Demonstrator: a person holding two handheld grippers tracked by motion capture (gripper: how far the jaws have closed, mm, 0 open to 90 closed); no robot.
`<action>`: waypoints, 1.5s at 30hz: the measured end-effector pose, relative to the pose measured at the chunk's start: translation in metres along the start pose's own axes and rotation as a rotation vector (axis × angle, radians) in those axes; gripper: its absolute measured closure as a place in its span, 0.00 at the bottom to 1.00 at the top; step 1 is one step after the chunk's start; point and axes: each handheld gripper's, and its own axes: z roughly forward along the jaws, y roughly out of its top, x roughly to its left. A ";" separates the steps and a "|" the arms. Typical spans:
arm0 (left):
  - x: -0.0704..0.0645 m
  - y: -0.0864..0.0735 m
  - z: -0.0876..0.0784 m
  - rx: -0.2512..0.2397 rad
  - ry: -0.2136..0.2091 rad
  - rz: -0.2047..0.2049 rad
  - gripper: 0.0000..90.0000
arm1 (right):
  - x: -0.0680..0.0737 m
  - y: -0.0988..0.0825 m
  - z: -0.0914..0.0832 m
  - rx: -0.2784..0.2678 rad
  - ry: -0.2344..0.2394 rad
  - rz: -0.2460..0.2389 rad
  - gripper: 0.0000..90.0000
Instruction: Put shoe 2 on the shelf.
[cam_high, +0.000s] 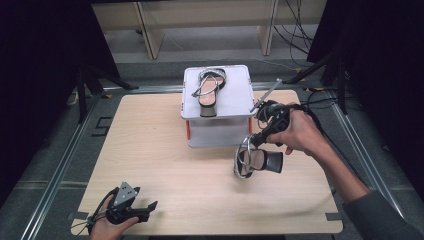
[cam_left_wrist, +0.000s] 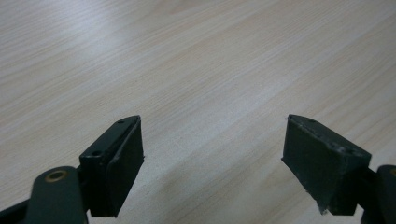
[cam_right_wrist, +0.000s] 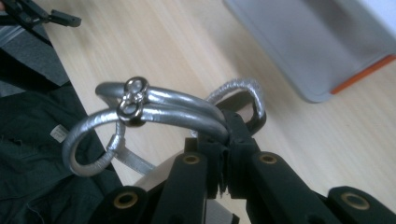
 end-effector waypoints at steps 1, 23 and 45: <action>0.000 0.000 0.000 -0.001 0.002 0.007 0.22 | 0.000 0.001 -0.005 -0.003 -0.005 0.005 0.97; 0.000 0.000 -0.001 -0.024 -0.009 -0.022 0.22 | 0.024 0.047 -0.109 -0.065 -0.092 -0.021 0.98; -0.003 0.001 -0.002 -0.012 -0.017 0.008 0.22 | -0.038 0.128 -0.135 -0.180 -0.297 0.154 0.98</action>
